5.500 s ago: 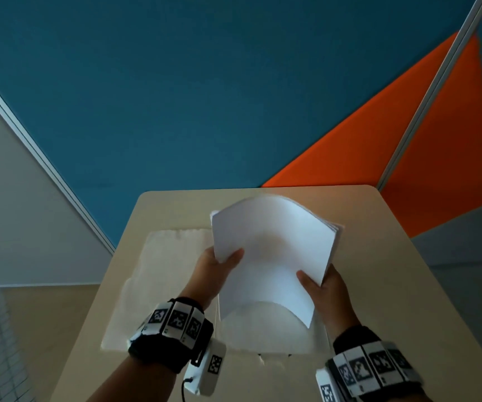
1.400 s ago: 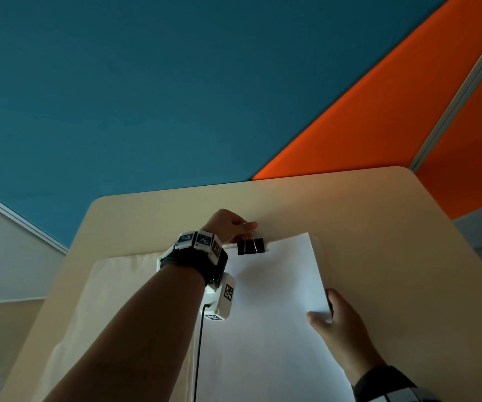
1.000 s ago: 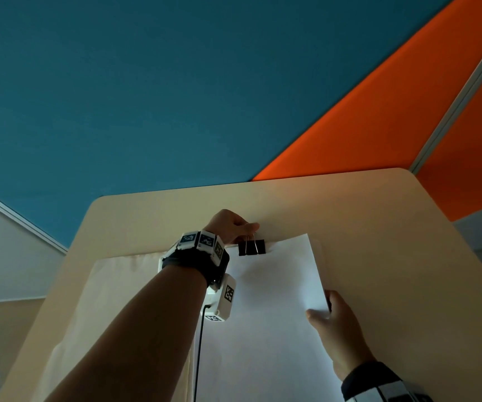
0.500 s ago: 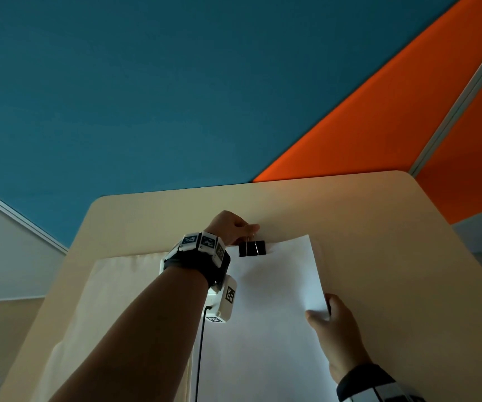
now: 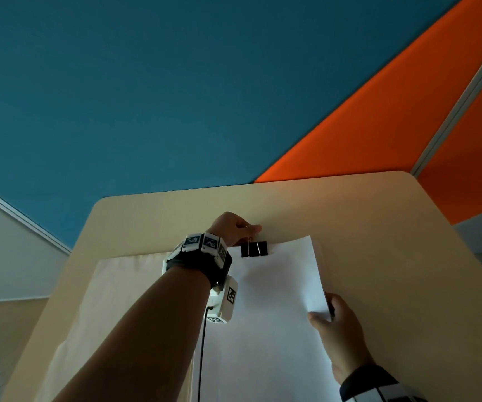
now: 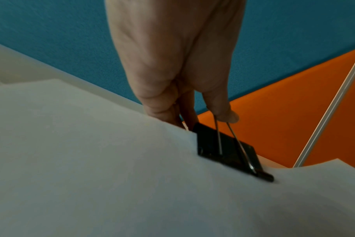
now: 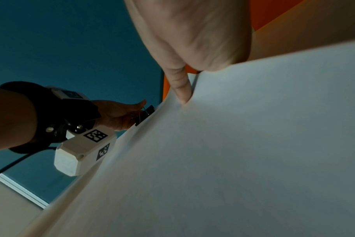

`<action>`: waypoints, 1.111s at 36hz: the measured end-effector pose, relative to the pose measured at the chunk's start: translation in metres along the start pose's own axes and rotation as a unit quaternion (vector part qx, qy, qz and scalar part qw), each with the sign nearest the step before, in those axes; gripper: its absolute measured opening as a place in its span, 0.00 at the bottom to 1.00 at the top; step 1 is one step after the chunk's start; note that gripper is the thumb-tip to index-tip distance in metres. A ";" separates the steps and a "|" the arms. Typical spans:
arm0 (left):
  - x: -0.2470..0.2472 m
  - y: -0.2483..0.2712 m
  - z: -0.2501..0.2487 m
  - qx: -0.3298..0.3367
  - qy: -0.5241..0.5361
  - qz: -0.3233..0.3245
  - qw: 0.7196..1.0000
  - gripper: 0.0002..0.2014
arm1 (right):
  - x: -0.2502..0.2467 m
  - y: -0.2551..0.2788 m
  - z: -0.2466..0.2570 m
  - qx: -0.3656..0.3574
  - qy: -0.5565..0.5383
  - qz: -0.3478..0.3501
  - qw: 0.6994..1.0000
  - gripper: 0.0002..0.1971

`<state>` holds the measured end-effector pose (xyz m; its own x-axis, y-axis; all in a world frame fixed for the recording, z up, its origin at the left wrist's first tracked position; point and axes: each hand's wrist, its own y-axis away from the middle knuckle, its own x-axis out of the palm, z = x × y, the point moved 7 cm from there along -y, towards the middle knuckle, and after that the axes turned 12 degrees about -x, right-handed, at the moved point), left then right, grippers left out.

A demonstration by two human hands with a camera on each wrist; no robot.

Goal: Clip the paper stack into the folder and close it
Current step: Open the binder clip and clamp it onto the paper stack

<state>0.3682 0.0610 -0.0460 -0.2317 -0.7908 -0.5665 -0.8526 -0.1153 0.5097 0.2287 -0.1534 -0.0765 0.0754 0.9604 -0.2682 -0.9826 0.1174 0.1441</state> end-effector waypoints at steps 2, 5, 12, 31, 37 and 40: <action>0.000 0.001 0.000 -0.001 0.003 0.000 1.000 0.19 | -0.001 0.000 -0.002 0.007 0.011 -0.001 1.000 0.10; 0.000 0.001 0.001 -0.002 0.005 0.002 1.000 0.19 | -0.002 0.000 -0.001 0.004 0.064 -0.012 0.998 0.09; 0.001 0.006 0.001 -0.003 0.015 0.005 1.000 0.15 | -0.003 0.009 0.007 -0.034 0.238 -0.069 0.968 0.15; -0.001 0.025 0.001 0.057 0.165 0.030 0.984 0.06 | -0.026 -0.006 0.011 -0.064 0.108 -0.012 0.992 0.07; -0.006 0.029 -0.003 0.072 0.172 0.023 0.982 0.09 | -0.018 -0.012 0.007 -0.057 0.069 0.069 0.994 0.06; -0.007 0.027 -0.001 0.022 0.211 0.047 0.976 0.27 | -0.015 -0.010 0.002 -0.037 0.026 0.074 0.996 0.08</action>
<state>0.3473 0.0628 -0.0273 -0.1037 -0.9749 -0.1971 -0.8586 -0.0123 0.5126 0.2381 -0.1685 -0.0717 -0.0791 0.9514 -0.2978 -0.9921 -0.0459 0.1167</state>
